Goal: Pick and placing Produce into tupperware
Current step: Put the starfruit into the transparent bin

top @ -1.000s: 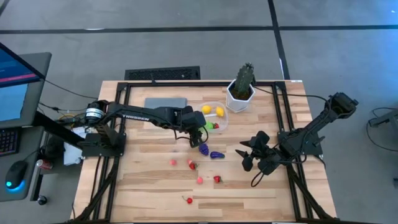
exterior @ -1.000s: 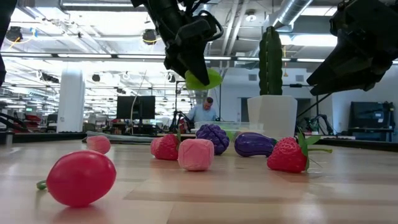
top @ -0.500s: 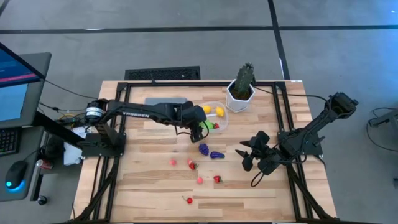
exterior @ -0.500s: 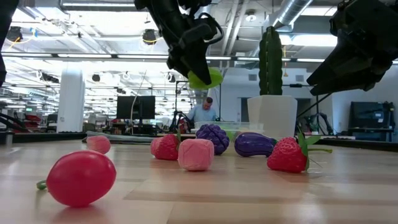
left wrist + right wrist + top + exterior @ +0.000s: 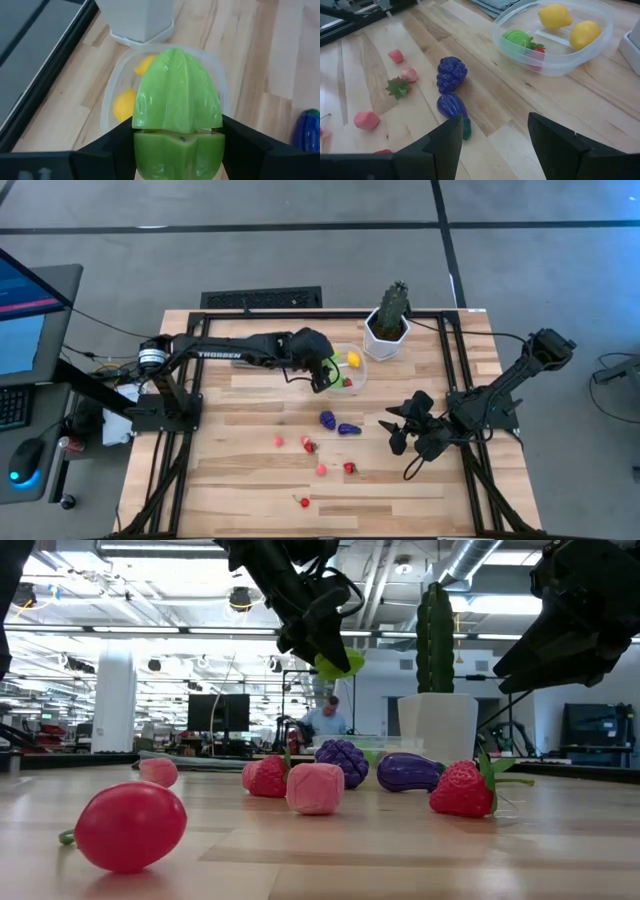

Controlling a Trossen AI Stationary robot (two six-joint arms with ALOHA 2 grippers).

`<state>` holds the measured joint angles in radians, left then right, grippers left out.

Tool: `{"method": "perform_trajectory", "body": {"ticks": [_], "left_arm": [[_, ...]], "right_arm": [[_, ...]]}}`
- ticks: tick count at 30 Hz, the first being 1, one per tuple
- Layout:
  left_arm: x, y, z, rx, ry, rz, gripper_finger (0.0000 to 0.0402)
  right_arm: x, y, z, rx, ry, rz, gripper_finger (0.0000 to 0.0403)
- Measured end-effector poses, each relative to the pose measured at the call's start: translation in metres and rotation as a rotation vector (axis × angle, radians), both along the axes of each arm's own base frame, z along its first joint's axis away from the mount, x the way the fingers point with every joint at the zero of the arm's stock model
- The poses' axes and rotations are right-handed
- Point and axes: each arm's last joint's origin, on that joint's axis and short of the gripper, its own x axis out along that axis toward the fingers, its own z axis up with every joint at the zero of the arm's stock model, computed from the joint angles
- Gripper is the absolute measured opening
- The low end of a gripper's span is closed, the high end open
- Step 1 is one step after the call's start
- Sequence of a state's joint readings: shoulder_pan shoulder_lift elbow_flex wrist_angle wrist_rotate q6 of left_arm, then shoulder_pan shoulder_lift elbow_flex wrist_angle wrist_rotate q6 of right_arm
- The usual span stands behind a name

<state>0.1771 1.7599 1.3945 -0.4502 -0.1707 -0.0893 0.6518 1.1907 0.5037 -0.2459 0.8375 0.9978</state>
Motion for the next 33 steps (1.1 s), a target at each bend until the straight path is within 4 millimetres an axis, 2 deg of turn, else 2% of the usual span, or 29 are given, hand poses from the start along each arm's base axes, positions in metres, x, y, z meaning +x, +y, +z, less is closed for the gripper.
{"method": "perform_trajectory", "body": {"ticks": [5,12,19,25,33], "left_arm": [[-0.001,0.011,0.001,-0.016,-0.021,0.013,0.0225],[0.001,0.021,0.005,-0.008,-0.083,0.03,0.0214],[0.006,0.027,0.001,-0.02,-0.112,0.023,0.0222],[0.014,0.029,-0.013,-0.057,-0.106,0.022,0.0218],[0.028,0.032,-0.046,-0.11,-0.065,0.018,0.0218]], "right_arm": [[0.0,0.0,0.0,0.012,-0.006,-0.009,0.0249],[0.0,0.0,0.0,0.013,-0.006,-0.009,0.0249],[0.0,0.0,0.0,0.014,-0.007,-0.01,0.0249],[0.0,0.0,0.0,0.022,-0.013,-0.013,0.0249],[0.002,0.001,0.002,0.042,-0.037,-0.014,0.0249]]}}
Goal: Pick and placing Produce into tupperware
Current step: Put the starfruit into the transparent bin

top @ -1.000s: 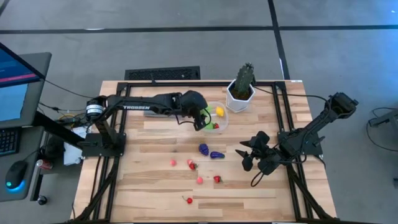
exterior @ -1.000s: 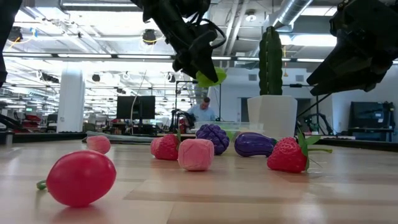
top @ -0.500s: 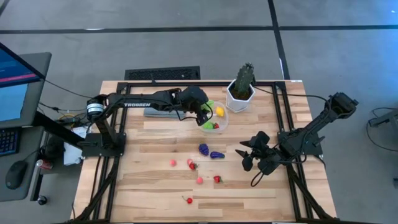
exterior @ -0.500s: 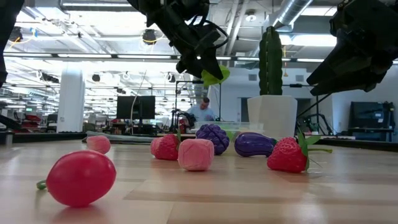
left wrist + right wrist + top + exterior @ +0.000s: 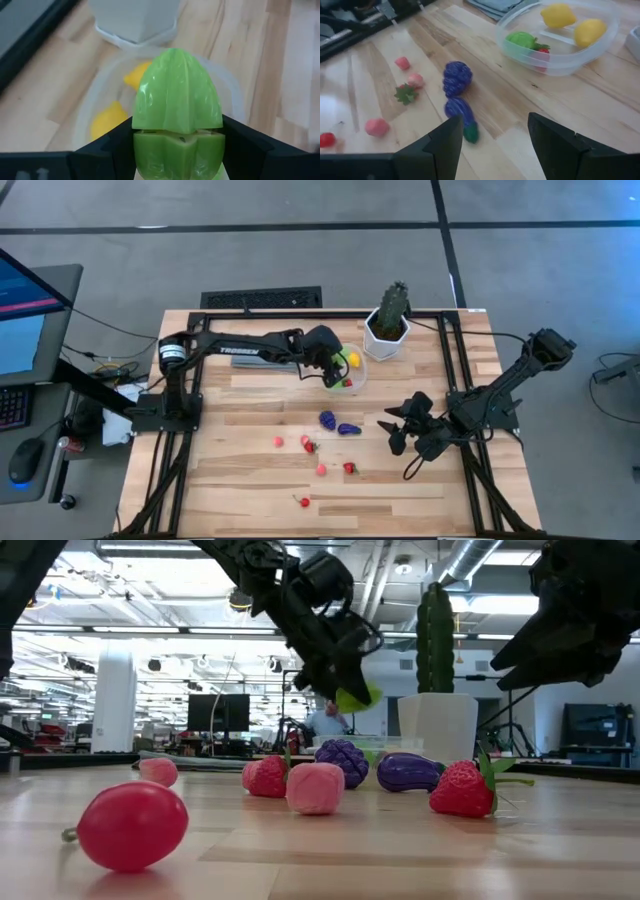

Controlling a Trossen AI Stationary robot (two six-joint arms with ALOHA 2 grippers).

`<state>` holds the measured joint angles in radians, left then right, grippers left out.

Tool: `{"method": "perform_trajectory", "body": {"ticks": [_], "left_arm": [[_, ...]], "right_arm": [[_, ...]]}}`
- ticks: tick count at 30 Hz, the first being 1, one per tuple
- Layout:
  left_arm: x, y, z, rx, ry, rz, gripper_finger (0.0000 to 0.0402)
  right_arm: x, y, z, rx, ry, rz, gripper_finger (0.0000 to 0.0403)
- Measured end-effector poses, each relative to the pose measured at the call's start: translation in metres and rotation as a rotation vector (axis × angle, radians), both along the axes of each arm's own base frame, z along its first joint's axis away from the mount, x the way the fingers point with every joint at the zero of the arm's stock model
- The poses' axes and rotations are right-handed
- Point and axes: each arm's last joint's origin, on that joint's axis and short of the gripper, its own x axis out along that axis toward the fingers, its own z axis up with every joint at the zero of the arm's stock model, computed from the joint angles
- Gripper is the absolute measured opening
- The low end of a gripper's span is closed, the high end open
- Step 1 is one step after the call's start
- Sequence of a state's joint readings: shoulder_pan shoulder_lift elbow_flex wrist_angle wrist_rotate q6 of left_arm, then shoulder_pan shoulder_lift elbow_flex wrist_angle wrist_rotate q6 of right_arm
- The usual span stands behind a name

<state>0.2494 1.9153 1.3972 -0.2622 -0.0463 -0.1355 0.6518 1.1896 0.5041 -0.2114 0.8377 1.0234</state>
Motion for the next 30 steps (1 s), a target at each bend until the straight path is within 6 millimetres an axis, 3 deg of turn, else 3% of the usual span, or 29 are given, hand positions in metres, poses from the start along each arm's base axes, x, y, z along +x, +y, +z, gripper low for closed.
{"method": "perform_trajectory", "body": {"ticks": [13,30], "left_arm": [[0.008,0.01,-0.04,-0.075,0.059,0.02,0.0218],[0.01,0.014,-0.045,-0.076,0.054,0.032,0.0221]], "right_arm": [[0.001,0.001,0.0,0.006,-0.007,0.002,0.0249],[0.001,0.001,0.001,0.009,-0.01,0.002,0.0249]]}}
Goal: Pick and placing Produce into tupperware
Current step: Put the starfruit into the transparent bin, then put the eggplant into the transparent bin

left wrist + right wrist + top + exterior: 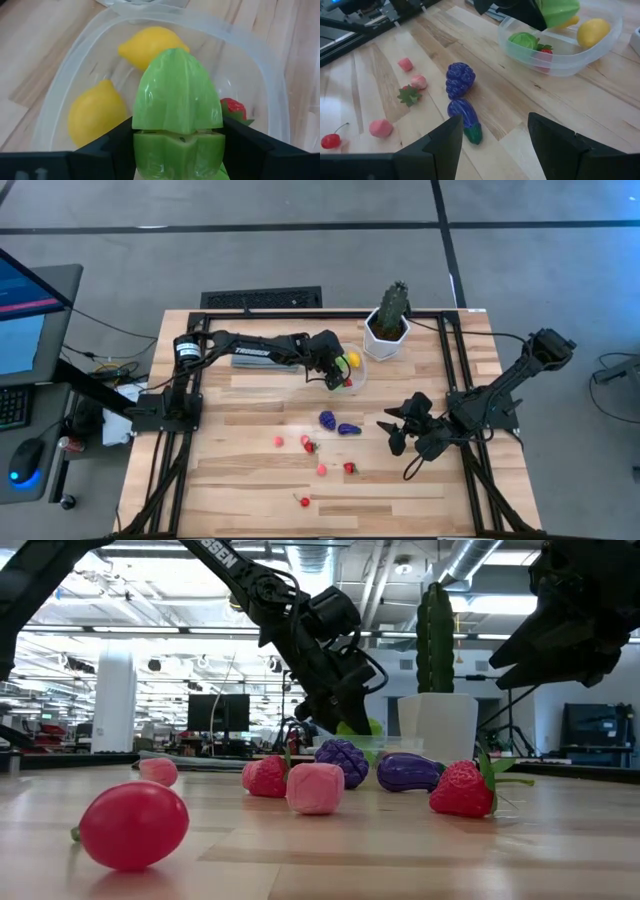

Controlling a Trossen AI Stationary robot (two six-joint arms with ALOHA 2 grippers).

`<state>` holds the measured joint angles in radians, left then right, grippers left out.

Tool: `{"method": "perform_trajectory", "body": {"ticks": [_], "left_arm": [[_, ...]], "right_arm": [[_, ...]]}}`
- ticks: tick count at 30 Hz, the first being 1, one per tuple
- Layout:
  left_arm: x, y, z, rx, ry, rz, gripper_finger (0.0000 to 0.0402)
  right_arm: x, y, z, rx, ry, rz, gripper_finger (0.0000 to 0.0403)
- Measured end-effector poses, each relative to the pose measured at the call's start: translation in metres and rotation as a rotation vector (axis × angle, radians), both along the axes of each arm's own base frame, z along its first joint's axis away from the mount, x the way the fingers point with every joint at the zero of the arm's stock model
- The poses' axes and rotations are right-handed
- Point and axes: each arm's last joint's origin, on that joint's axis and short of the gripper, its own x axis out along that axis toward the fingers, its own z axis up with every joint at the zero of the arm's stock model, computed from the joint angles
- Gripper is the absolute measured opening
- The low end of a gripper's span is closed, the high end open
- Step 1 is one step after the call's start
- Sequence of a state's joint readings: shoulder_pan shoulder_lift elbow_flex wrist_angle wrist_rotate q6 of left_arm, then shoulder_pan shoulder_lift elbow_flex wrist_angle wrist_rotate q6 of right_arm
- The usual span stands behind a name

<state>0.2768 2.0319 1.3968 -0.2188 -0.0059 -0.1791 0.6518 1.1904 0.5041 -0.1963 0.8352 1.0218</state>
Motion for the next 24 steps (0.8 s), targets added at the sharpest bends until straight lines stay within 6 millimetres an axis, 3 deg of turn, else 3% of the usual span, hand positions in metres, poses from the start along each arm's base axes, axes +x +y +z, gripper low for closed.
{"method": "perform_trajectory", "body": {"ticks": [14,18,24], "left_arm": [[-0.001,0.0,0.003,0.019,0.004,0.005,0.0279],[-0.01,-0.002,0.027,0.058,-0.002,-0.035,0.0281],[-0.041,-0.012,0.082,0.126,0.014,-0.138,0.0281]], "right_arm": [[0.0,0.0,0.0,0.001,0.0,0.001,0.0249],[0.0,0.001,0.0,0.02,0.013,0.019,0.0249],[0.002,0.002,-0.001,0.064,0.079,0.13,0.0249]]}}
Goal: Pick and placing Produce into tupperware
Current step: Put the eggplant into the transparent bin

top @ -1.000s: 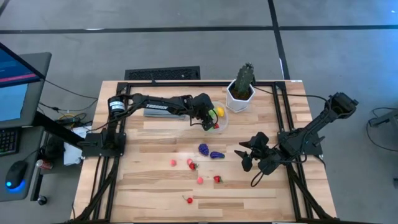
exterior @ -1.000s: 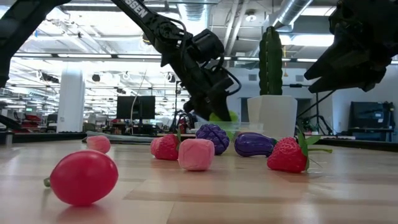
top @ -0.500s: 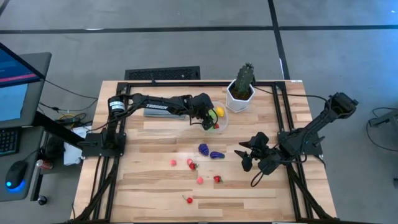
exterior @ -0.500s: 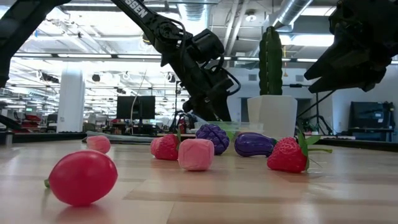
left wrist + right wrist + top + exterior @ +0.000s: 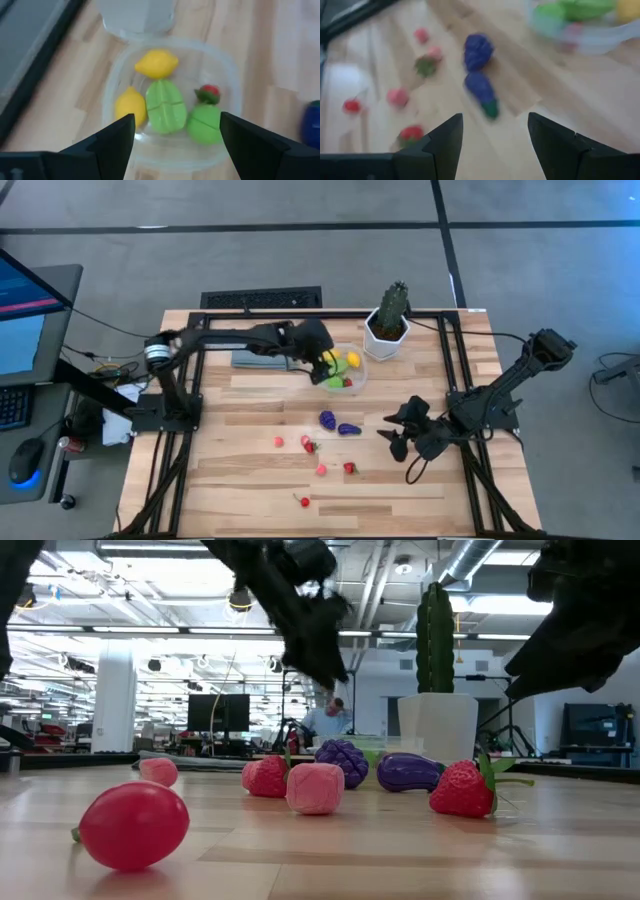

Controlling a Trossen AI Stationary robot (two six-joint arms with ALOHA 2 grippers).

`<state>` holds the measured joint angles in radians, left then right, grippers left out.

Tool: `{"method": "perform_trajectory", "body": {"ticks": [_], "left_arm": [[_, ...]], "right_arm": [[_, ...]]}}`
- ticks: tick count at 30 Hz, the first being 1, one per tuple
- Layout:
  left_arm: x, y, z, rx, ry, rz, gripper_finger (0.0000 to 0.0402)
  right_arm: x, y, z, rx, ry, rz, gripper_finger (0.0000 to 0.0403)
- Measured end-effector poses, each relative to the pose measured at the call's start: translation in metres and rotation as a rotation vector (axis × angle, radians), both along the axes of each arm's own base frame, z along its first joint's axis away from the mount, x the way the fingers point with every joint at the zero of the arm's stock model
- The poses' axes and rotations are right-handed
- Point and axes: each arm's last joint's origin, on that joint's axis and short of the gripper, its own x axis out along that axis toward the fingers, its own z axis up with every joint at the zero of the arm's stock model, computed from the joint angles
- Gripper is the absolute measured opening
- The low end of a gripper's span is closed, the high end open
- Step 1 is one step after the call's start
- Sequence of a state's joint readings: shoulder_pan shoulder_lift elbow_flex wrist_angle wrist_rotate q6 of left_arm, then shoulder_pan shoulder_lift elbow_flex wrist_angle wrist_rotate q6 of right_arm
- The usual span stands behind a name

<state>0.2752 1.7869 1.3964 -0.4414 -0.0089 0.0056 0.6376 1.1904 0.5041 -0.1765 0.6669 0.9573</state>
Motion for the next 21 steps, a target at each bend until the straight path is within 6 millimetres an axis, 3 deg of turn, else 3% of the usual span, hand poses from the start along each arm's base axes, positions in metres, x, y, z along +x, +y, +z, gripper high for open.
{"method": "perform_trajectory", "body": {"ticks": [6,9,14,21], "left_arm": [[-0.041,-0.02,0.06,0.028,-0.076,-0.036,0.0281],[-0.066,-0.035,0.08,0.042,-0.134,-0.044,0.0281],[-0.113,-0.062,0.09,0.053,-0.188,0.021,0.0281],[-0.177,-0.097,0.072,0.007,-0.302,0.158,0.0281]], "right_arm": [[0.013,-0.007,0.004,-0.01,0.017,0.151,0.0249],[0.018,-0.014,0.005,-0.06,0.012,0.174,0.0249],[0.027,-0.027,0.007,-0.086,0.026,0.239,0.0249],[0.037,-0.04,0.011,-0.162,0.004,0.356,0.0249]]}}
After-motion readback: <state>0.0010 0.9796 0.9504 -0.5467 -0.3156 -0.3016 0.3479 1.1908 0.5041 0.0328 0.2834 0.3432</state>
